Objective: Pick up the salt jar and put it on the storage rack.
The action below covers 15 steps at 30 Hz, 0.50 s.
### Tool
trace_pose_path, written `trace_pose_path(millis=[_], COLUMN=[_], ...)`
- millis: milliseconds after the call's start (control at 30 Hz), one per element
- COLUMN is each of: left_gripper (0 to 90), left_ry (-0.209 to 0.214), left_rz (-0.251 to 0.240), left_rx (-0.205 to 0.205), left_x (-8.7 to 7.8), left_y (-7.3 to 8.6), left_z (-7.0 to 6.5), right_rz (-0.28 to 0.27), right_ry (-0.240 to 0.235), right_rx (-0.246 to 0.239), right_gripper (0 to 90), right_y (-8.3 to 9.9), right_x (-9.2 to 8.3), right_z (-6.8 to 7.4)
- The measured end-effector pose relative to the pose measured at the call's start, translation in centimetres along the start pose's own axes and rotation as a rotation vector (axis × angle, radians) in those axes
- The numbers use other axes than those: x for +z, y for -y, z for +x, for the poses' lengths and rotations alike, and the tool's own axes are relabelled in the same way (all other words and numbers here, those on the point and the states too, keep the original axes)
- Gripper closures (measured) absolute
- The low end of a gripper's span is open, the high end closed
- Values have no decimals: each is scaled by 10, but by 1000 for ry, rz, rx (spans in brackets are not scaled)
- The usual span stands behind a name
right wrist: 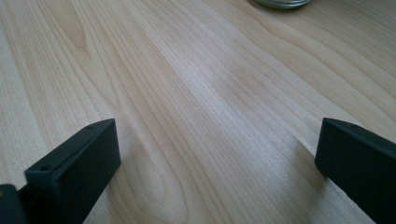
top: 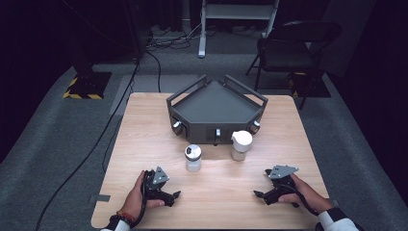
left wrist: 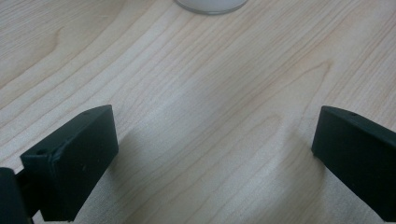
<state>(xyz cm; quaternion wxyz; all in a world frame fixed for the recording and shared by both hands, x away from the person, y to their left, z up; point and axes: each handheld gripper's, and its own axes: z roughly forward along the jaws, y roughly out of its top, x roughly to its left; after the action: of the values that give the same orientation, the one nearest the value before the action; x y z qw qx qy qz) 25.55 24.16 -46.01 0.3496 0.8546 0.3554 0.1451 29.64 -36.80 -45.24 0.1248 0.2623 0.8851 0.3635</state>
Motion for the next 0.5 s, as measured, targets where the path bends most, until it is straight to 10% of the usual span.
trace_pose_path(millis=[500], left_gripper=[0], left_ry=[-1], left_rz=[2], left_rx=[-2], left_x=[0], left_y=[0], left_z=[-1], right_rz=[1], right_ry=[-6], right_rx=[-7], right_gripper=[0], right_y=[-1], right_x=[0], right_z=[-2])
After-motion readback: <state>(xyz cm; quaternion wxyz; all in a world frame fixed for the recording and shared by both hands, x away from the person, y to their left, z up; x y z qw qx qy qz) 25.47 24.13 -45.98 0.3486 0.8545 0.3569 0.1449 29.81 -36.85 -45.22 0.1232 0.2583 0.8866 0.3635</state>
